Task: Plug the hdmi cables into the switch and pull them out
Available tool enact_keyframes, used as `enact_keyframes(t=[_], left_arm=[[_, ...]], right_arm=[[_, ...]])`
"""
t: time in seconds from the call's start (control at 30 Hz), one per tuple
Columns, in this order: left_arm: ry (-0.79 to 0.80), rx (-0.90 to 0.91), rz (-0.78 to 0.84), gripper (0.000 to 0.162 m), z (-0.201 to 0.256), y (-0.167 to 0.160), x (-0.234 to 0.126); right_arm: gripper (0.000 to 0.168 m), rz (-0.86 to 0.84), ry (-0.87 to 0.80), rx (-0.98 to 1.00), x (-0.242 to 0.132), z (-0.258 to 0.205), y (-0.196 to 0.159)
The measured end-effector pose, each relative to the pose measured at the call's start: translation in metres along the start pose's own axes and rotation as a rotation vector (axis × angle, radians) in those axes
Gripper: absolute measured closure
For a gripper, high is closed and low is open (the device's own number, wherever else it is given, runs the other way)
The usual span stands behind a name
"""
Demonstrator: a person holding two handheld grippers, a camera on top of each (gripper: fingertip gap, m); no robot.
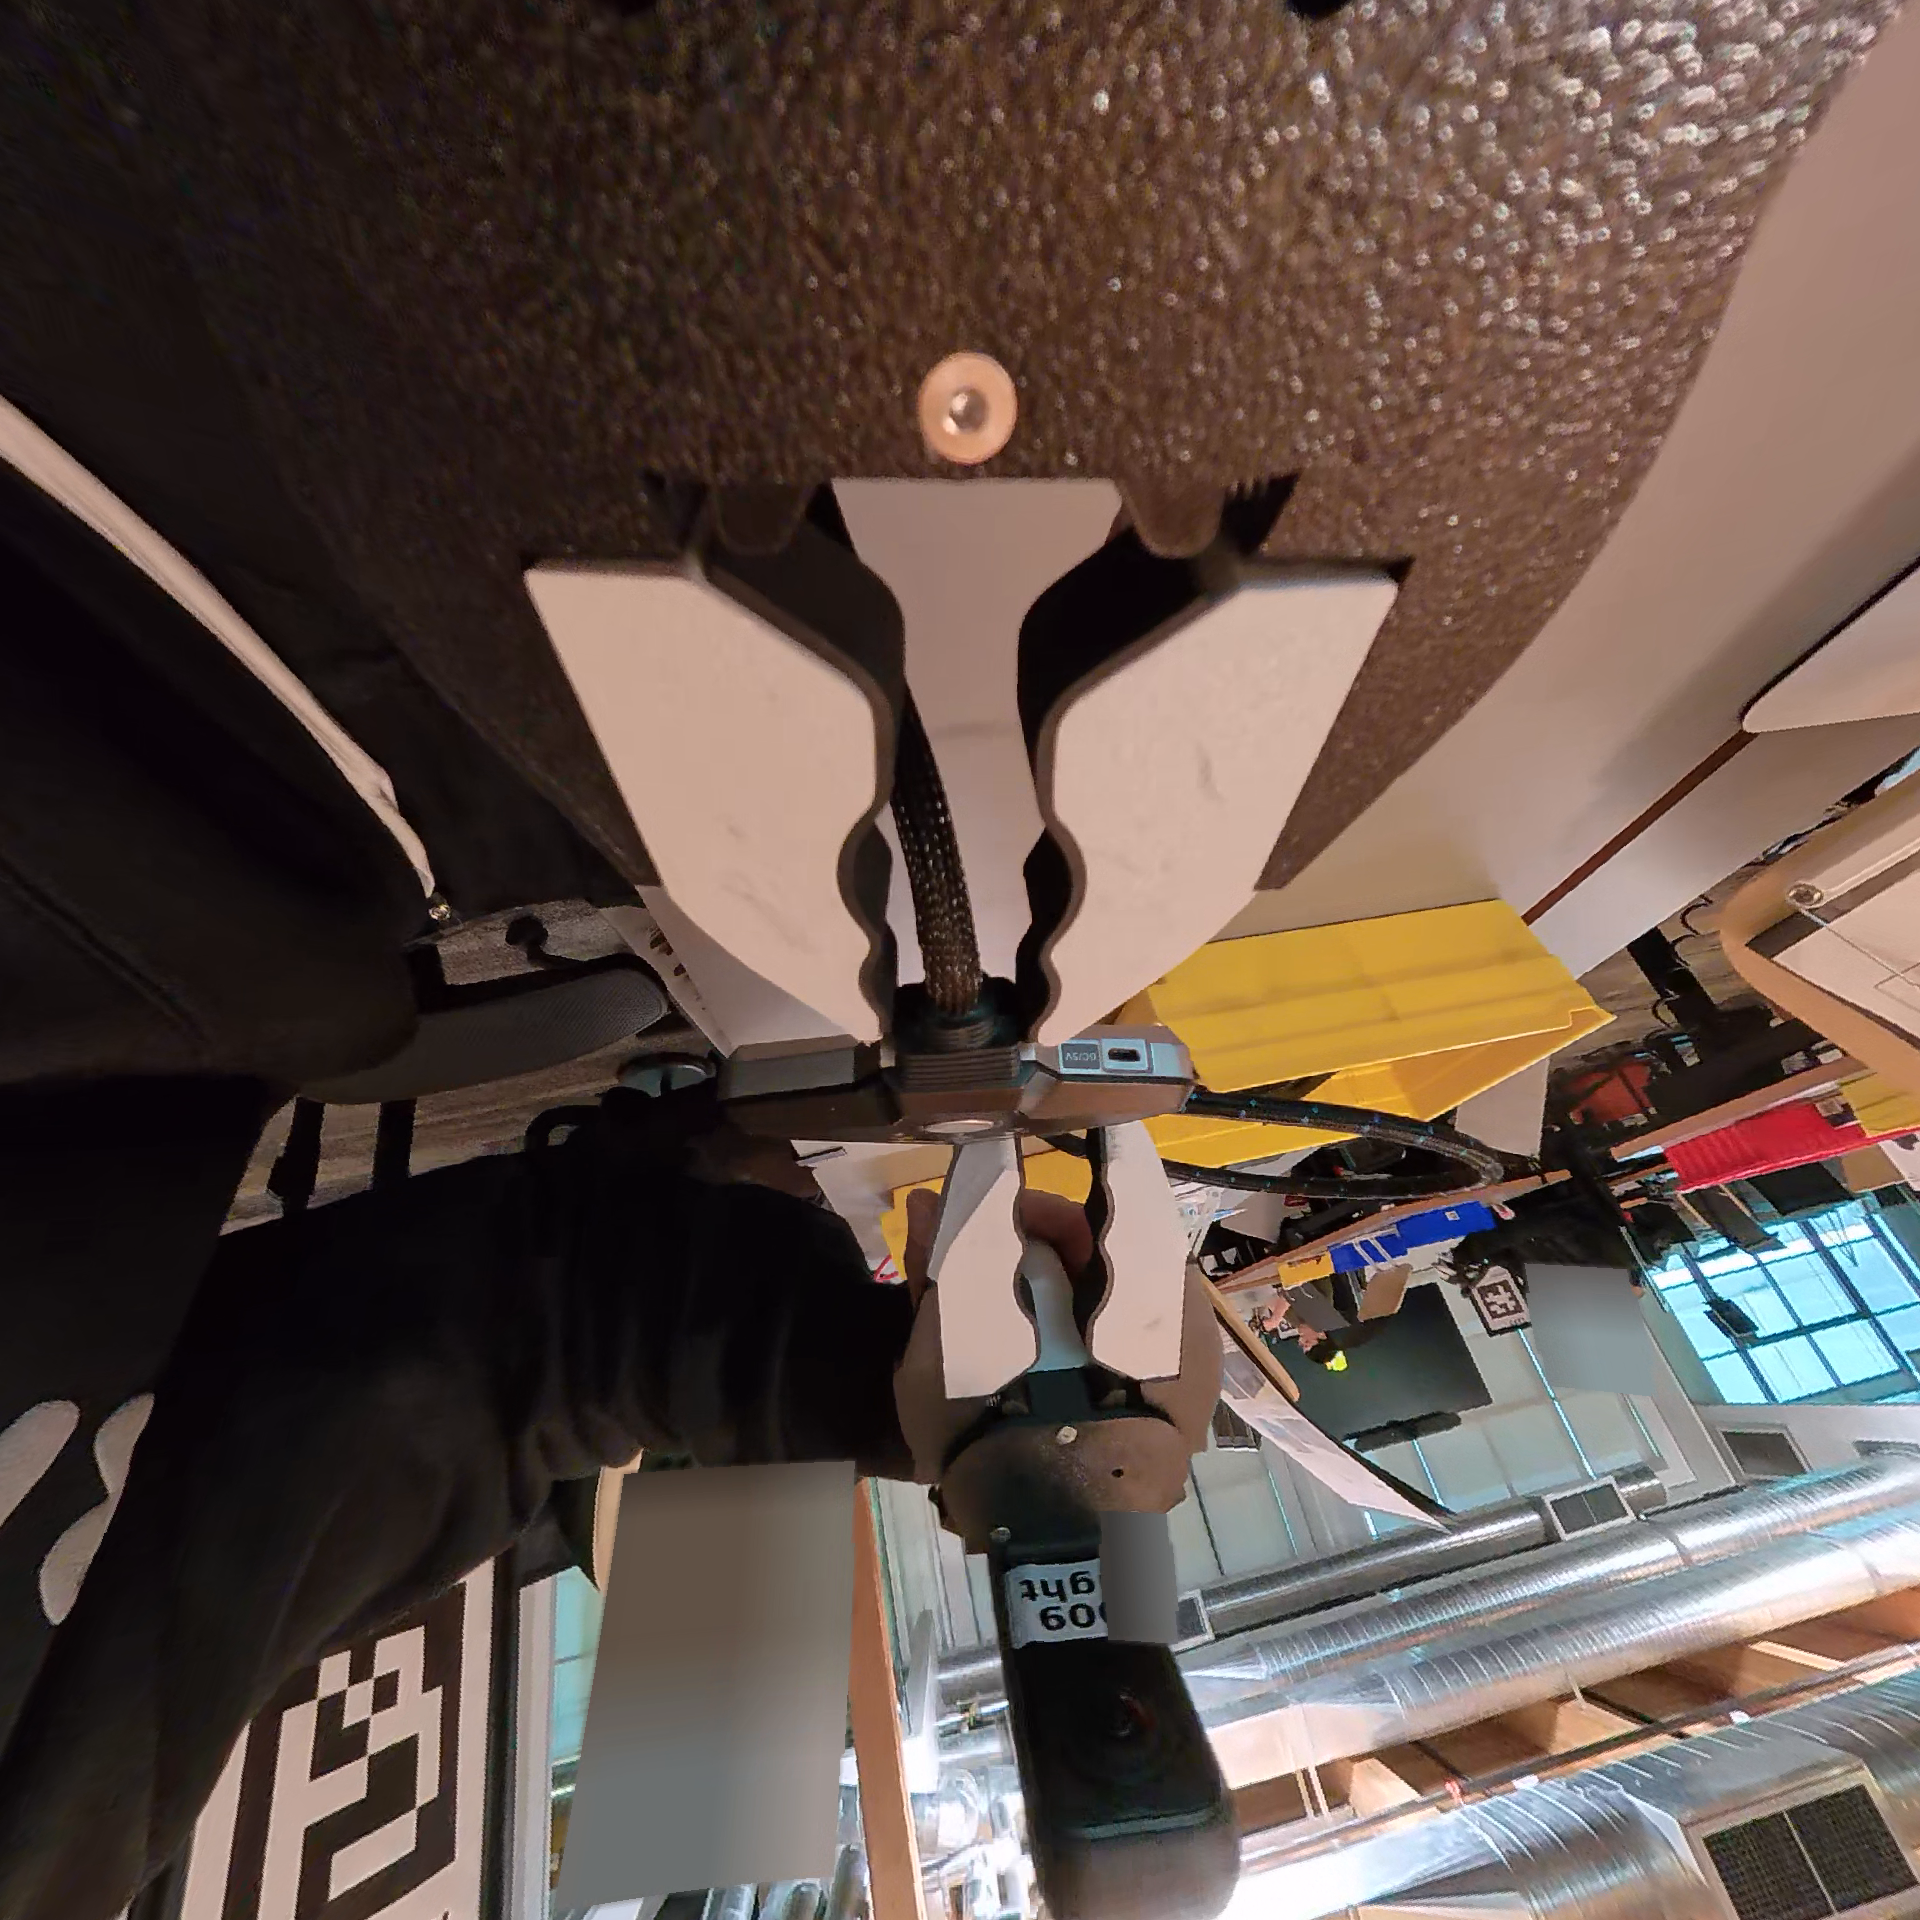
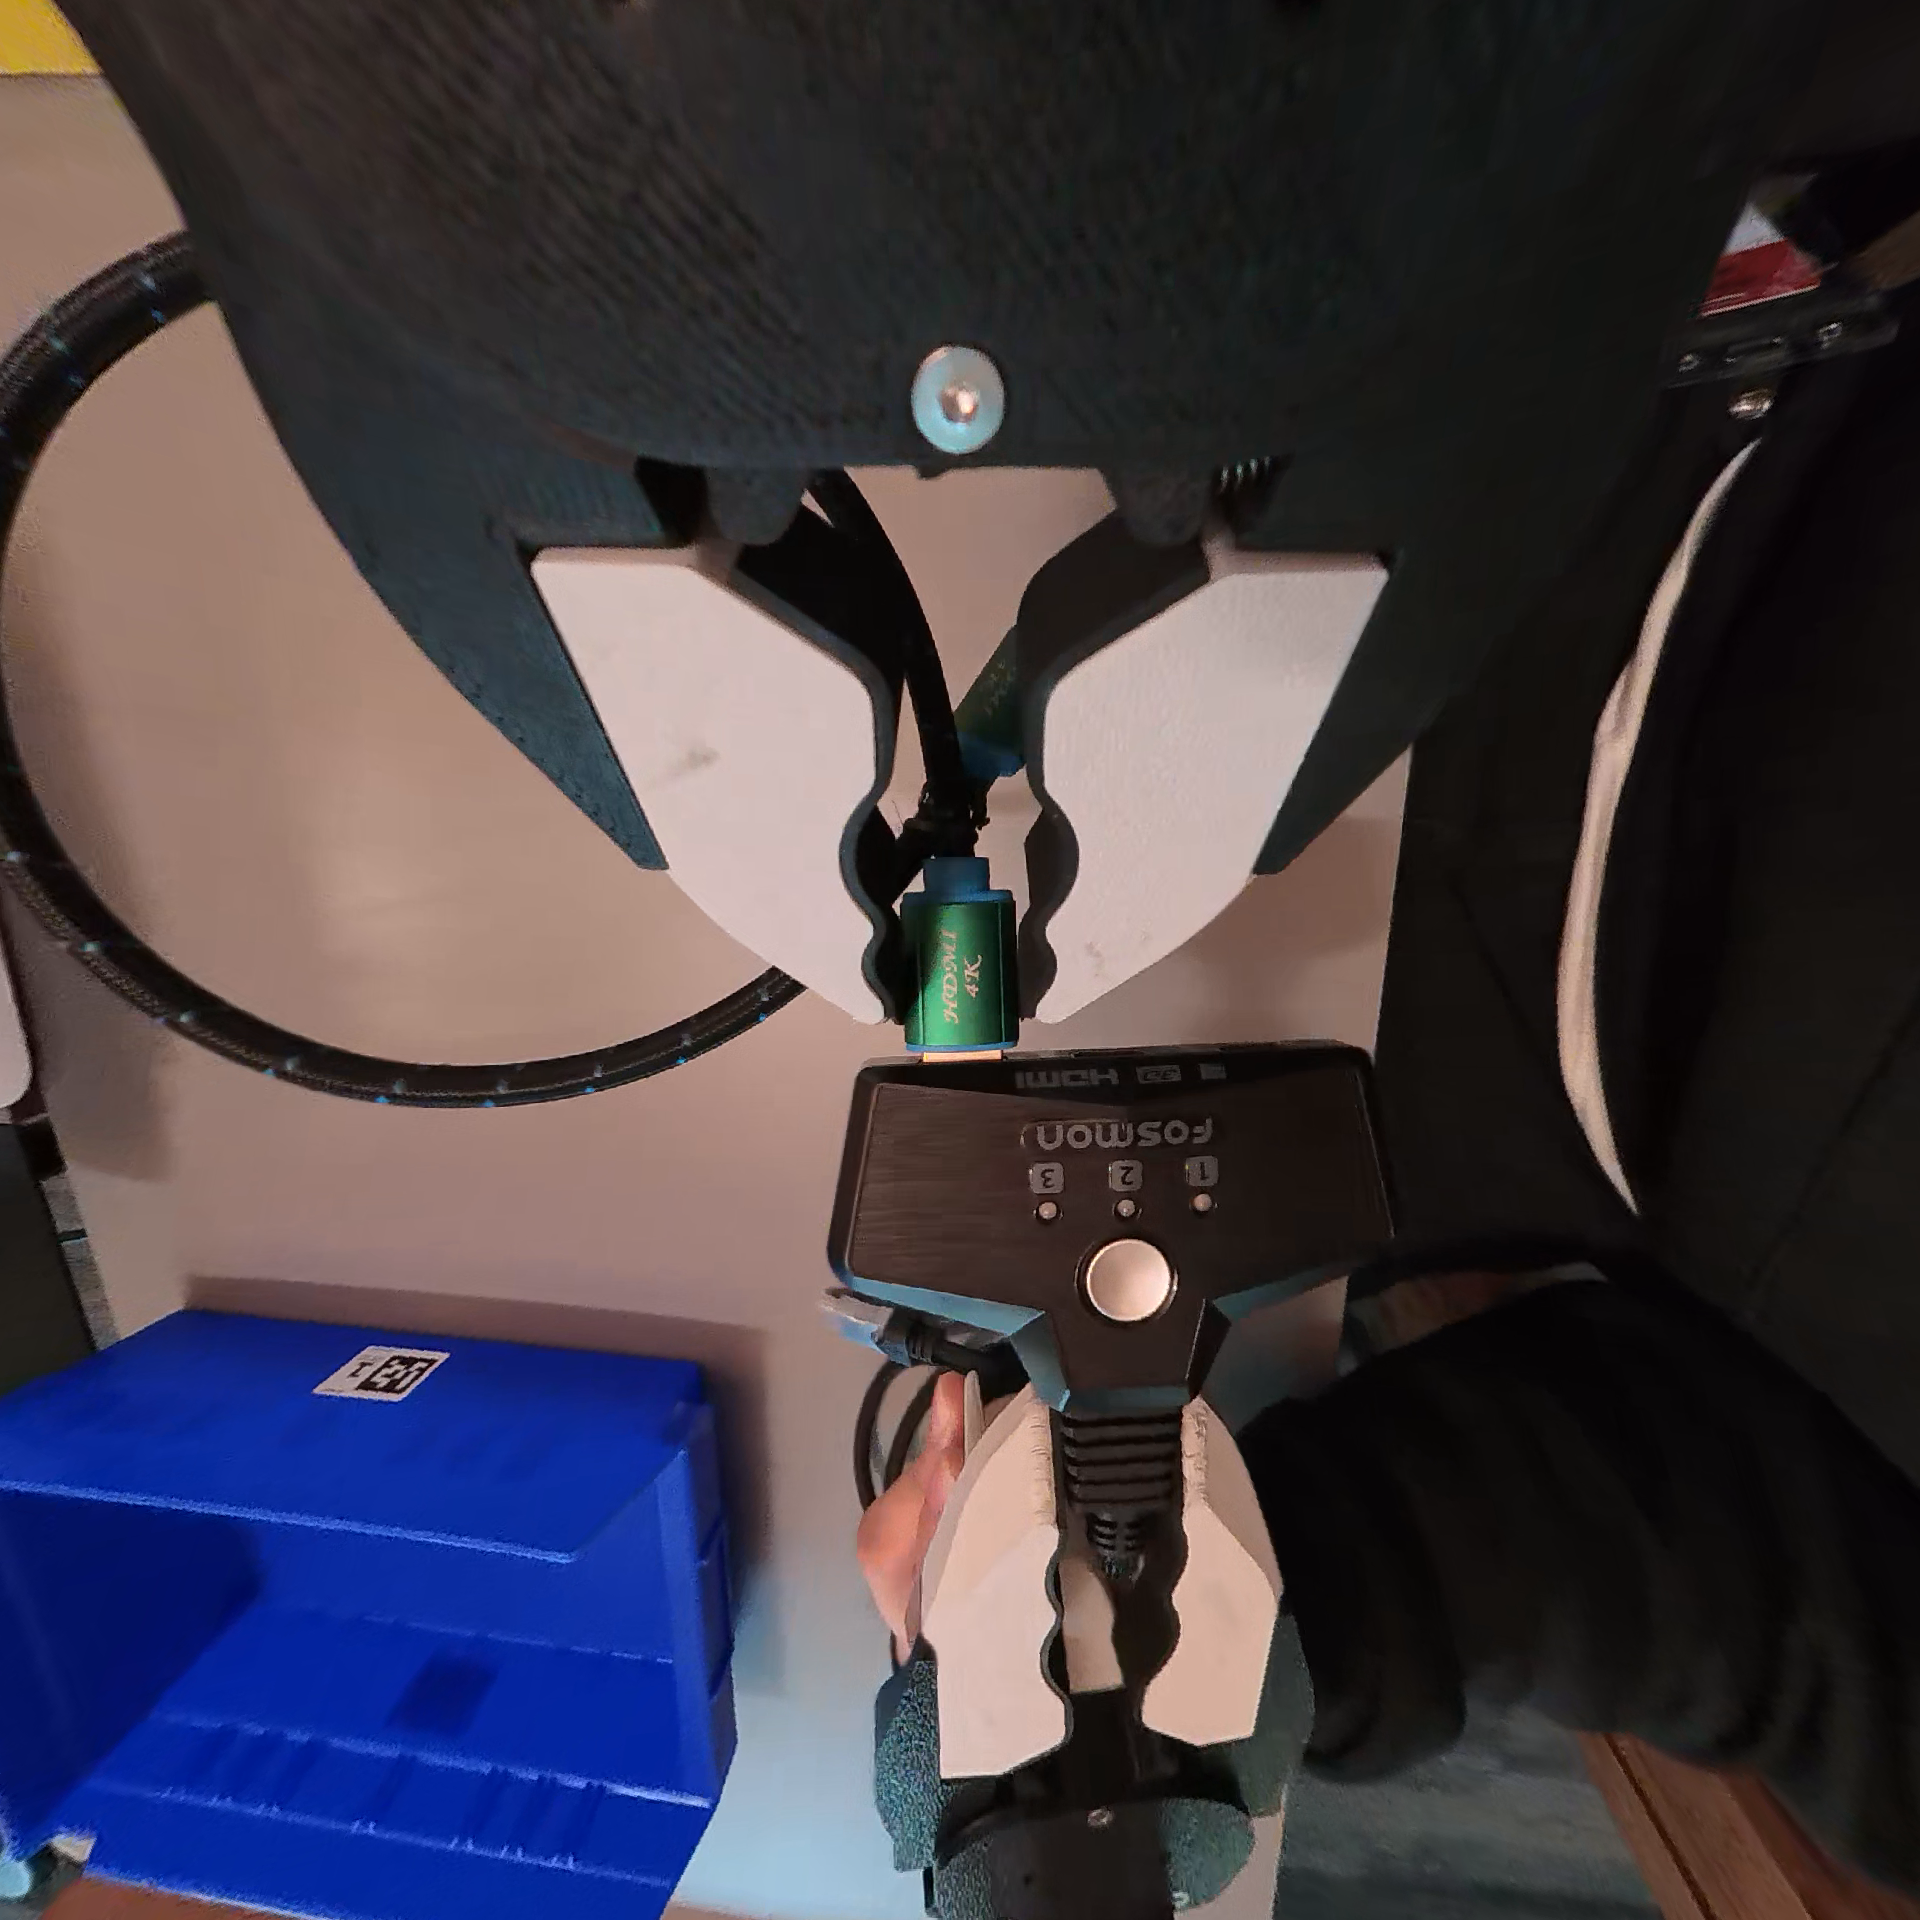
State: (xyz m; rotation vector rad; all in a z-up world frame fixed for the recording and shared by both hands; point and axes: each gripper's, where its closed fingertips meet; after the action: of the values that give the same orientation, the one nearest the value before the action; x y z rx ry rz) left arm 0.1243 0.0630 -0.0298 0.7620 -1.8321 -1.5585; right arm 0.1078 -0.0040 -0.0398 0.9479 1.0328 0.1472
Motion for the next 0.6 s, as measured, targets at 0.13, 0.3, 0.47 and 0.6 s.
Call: enact_keyframes(t=[0.13, 0.3, 0.47, 0.6], left_arm=[[-0.006, 0.012, 0.0, 0.14, 0.001, 0.001, -0.002], [-0.008, 0.022, -0.006, 0.14, 0.003, 0.0, 0.003], [-0.007, 0.037, -0.019, 0.14, 0.004, 0.0, 0.004], [-0.003, 0.042, -0.075, 0.14, 0.002, -0.01, 0.004]], right_arm=[[0.148, 0.015, 0.021, 0.03, 0.001, -0.002, 0.003], [0.148, 0.008, 0.041, 0.036, 0.002, -0.004, 0.001], [0.147, 0.0, 0.047, 0.024, 0.001, -0.005, 0.0], [0.146, -0.116, 0.021, -0.086, 0.003, -0.008, -0.01]])
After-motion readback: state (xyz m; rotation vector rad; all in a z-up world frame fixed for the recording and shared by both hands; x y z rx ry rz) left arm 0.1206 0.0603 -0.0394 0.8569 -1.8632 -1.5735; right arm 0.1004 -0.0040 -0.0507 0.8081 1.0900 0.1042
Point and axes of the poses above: each gripper's, where its closed fingertips meet, x out along the fingers, y out of its top, z = x × y across the jaws, and after that the axes turned 5 degrees about -x, right-handed
